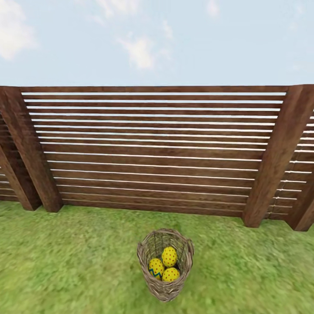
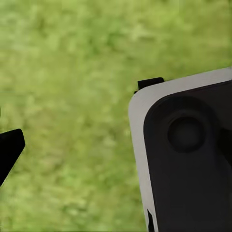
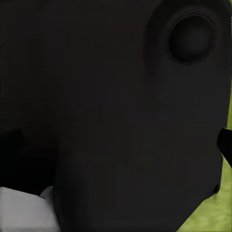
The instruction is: Take the three Easter eggs out of the wicker basket on the lawn in the garden, then place them on the lawn next to a single tree (choose any tree) so that all three eggs are next to the same tree and none are left in the basket.
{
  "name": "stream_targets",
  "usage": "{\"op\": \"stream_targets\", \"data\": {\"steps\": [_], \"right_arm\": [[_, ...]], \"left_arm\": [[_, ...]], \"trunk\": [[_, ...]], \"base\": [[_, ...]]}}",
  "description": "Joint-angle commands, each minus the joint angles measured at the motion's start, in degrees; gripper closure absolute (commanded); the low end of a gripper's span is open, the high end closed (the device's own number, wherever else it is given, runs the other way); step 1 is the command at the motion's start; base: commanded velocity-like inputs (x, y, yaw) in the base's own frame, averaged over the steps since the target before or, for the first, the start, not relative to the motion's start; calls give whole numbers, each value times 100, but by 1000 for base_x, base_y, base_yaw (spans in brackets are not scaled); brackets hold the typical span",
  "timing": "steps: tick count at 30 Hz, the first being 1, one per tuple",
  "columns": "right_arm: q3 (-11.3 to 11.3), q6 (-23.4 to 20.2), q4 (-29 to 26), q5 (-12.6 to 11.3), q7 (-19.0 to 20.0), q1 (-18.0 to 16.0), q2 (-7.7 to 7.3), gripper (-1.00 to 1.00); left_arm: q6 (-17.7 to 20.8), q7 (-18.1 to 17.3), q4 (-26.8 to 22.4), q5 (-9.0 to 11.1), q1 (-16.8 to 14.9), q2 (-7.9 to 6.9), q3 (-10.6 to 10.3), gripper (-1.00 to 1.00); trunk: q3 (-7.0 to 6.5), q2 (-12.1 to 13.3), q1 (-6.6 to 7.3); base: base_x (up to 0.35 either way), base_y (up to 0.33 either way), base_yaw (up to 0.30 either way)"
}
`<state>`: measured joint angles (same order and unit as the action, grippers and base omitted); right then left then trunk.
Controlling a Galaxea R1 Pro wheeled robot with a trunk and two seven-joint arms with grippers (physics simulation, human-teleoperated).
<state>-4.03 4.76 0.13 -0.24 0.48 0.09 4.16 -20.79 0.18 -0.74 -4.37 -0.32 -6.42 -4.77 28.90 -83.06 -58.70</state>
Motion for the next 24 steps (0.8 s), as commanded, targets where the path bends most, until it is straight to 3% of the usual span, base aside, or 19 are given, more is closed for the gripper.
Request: {"op": "stream_targets", "data": {"steps": [1, 13, 21, 24], "right_arm": [[-39, 25, 2, -3, 5, 0, 5, -100], [-11, 20, -14, 6, 5, 0, 38, -100], [-38, 29, -19, 3, -14, 0, 26, -100], [-149, 102, -46, -5, -16, 6, 10, -100]], "left_arm": [[-19, 8, 4, -11, -3, -3, -41, -100], [-26, 8, 4, -11, -3, -2, -45, -100], [-100, 8, 4, -11, -3, -1, -43, -100], [-116, 8, 4, -11, -3, 0, -43, -100]], "trunk": [[4, -2, -3], [4, -2, -3], [4, -2, -3], [4, -2, -3]], "base": [[303, 31, 0], [315, 6, 0], [87, -4, 0], [18, -1, 0]]}}
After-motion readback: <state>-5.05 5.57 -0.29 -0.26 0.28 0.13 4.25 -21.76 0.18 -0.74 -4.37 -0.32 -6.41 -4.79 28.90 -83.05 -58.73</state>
